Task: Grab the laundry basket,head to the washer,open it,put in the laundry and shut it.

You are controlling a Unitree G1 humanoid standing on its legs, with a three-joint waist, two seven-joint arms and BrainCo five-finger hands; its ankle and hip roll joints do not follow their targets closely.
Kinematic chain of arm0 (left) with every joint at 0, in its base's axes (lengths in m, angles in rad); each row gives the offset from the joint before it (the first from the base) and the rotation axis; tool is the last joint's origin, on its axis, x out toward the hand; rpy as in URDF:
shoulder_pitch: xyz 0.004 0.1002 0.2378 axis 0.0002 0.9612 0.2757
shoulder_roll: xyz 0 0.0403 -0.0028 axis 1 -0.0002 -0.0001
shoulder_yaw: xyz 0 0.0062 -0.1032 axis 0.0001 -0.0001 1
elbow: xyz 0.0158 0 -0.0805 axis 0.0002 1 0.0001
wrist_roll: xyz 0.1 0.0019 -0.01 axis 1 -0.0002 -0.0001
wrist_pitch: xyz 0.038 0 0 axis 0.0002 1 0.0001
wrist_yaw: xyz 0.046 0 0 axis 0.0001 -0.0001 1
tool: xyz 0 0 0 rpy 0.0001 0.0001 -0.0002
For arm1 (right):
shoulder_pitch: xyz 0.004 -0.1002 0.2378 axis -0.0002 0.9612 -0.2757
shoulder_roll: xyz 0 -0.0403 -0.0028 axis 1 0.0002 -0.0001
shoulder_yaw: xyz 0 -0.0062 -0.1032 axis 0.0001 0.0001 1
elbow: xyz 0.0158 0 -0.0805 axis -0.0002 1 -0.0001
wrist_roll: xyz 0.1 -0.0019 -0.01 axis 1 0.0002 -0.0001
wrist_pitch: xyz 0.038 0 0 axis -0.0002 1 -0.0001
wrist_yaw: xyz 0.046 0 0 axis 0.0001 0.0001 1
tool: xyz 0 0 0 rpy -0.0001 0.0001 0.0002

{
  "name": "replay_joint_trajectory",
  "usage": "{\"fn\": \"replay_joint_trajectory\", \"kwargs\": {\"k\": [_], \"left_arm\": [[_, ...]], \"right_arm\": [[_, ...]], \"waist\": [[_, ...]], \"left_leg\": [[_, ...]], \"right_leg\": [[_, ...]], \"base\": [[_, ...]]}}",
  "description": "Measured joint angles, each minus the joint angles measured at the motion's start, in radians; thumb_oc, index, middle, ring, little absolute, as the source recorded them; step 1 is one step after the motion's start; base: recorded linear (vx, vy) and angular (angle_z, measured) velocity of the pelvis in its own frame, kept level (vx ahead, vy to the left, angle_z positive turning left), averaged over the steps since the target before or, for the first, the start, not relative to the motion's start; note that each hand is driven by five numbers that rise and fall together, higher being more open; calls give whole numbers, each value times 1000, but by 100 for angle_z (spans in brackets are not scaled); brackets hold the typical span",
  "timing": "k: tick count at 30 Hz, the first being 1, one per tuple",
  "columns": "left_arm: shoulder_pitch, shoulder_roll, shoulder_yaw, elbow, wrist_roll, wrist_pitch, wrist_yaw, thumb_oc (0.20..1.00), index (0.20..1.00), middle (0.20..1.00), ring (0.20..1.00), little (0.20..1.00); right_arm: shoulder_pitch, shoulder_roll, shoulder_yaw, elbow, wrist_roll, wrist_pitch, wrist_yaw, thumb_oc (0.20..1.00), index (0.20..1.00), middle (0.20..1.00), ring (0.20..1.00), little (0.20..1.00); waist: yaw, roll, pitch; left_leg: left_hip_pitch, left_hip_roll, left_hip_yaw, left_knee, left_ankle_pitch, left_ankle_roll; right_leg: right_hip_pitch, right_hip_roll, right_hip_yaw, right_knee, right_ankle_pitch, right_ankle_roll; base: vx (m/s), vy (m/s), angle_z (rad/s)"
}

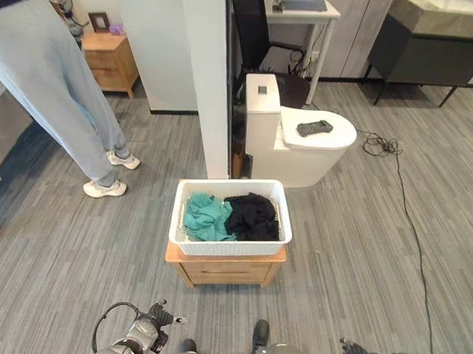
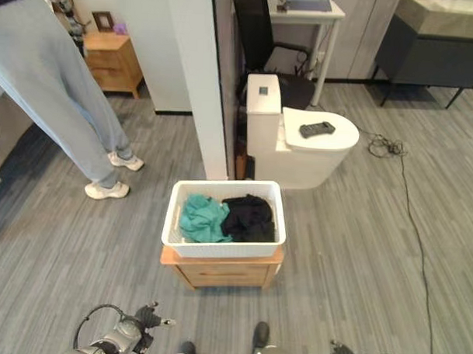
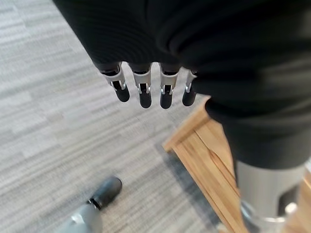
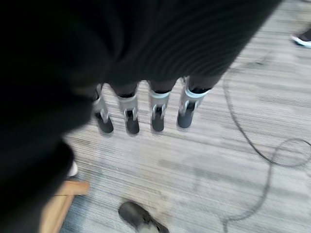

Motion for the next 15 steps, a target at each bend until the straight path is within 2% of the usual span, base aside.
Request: {"fn": "replay_joint_trajectory", "kwargs": {"k": [2, 3, 6, 10, 13, 15], "left_arm": [[59, 34, 9, 7, 0, 2, 0, 1000, 1000, 1000, 1000, 1000], [77, 33, 8, 10, 1, 2, 0, 1000, 1000, 1000, 1000, 1000], [104, 15, 9, 9, 1, 1, 0, 1000, 1000, 1000, 1000, 1000], [109, 17, 9, 10, 0, 0, 1, 1000, 1000, 1000, 1000, 1000], [109, 9, 10, 10, -1, -2, 1, 1000, 1000, 1000, 1000, 1000], [108, 10, 10, 7, -17, -2, 0, 1000, 1000, 1000, 1000, 1000]], "right_arm": [[20, 34, -1, -18, 0, -2, 1, 1000, 1000, 1000, 1000, 1000], [19, 38, -2, -17, 0, -2, 1, 1000, 1000, 1000, 1000, 1000], [37, 44, -74, 32, 20, -3, 0, 1000, 1000, 1000, 1000, 1000], [58, 35, -112, 58, 54, -2, -4, 1000, 1000, 1000, 1000, 1000], [48, -1, -274, 218, 152, -7, -14, 1000, 1000, 1000, 1000, 1000], [50, -29, -313, 236, 189, -3, -19, 1000, 1000, 1000, 1000, 1000]], "waist": [[-5, -43, -29], [-2, -44, -36], [-6, -29, -55], [-7, -25, -74], [-8, -10, -103], [-10, -4, -110]], "left_leg": [[23, -26, 27, -35, 8, 14], [30, -30, 30, -36, 8, 14], [32, -39, 33, -35, 7, 22], [33, -42, 32, -35, 4, 26], [34, -43, 30, -36, 0, 20], [34, -44, 30, -36, 0, 19]], "right_leg": [[-32, -34, -5, 30, 11, 18], [-24, -36, -2, 20, 19, 22], [-2, -40, 1, -15, 36, 33], [23, -38, -2, -54, 60, 33], [29, -38, -4, -63, 61, 33], [29, -39, -5, -63, 59, 34]], "base": [[10, 80, -26], [17, 76, -9], [10, 45, -2], [1, 2, 1], [64, 37, 1], [24, 16, 1]]}}
